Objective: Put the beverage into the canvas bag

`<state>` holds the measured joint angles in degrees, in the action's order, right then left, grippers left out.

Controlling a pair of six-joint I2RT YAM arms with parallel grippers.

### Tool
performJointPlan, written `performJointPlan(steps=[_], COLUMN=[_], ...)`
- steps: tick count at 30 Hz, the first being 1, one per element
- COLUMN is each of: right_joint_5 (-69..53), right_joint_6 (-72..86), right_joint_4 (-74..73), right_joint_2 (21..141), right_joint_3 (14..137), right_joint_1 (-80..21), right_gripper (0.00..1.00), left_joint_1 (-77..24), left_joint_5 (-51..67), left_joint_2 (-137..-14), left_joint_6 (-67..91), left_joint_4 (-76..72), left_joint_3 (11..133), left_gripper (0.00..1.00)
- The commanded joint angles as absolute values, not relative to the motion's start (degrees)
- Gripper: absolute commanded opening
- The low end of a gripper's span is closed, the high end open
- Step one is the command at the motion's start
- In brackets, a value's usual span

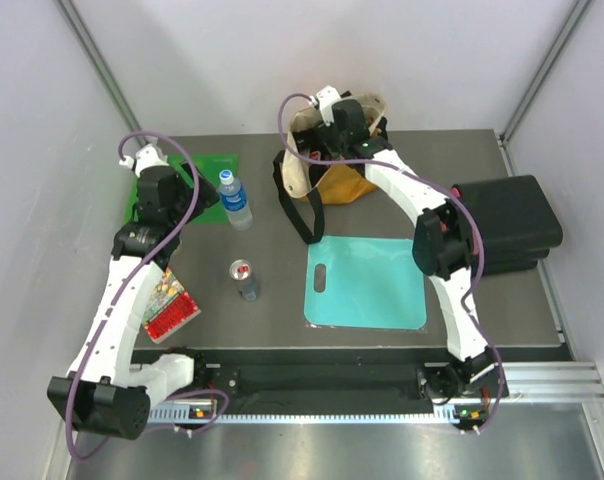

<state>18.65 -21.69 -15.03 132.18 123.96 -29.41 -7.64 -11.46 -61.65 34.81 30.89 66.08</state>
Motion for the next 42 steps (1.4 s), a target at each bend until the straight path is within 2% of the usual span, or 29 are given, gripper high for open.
performJointPlan(steps=[1,8,11,15,20,24,27,31,34,36,42], right_joint_5=[11.7,9.8,8.8,4.4,-10.6,-13.3,-10.7,-11.7,-14.4,-15.9,-16.0], right_joint_6=[-15.2,-13.0,-12.4,-10.6,-1.9,4.6,5.8,6.2,6.1,5.8,6.3], right_joint_4=[-15.6,-19.2,-21.4,-23.3,-12.2,-0.4,2.2,7.8,19.1,18.8,21.7], right_joint_2=[122.9,120.1,118.7,112.6,101.1,92.8,91.8,91.3,93.0,95.3,97.9], right_joint_3=[122.0,121.5,122.1,120.2,102.5,87.6,84.7,79.2,73.7,75.0,71.5], right_joint_1=[-30.0,-30.1,-30.5,-32.0,-34.1,-38.5,-44.5,-51.8,-54.3,-55.1,-57.7], right_gripper=[0.63,0.67,0.64,0.63,0.64,0.63,0.64,0.66,0.7,0.74,0.84], left_joint_1=[-7.5,-7.5,-7.5,-7.5,-7.4,-6.6,-3.9,-2.8,0.5,3.7,4.7], left_joint_5=[-13.1,-14.6,-15.3,-10.0,-5.3,-3.8,2.7,5.7,9.9,16.3,18.8], left_joint_2=[-60.9,-60.0,-60.0,-61.6,-61.8,-64.5,-67.7,-68.6,-70.4,-71.4,-70.3], left_joint_6=[29.5,26.2,24.2,22.6,25.0,24.9,26.9,28.3,30.9,32.8,36.3], left_joint_4=[30.5,34.1,35.4,37.9,37.4,37.5,38.0,36.3,37.3,36.7,33.3], left_joint_3=[68.5,74.5,76.3,79.8,79.4,80.0,85.5,85.5,87.2,89.0,93.2], left_gripper=[0.86,0.86,0.86,0.86,0.86,0.89,0.89,0.89,0.88,0.88,0.87])
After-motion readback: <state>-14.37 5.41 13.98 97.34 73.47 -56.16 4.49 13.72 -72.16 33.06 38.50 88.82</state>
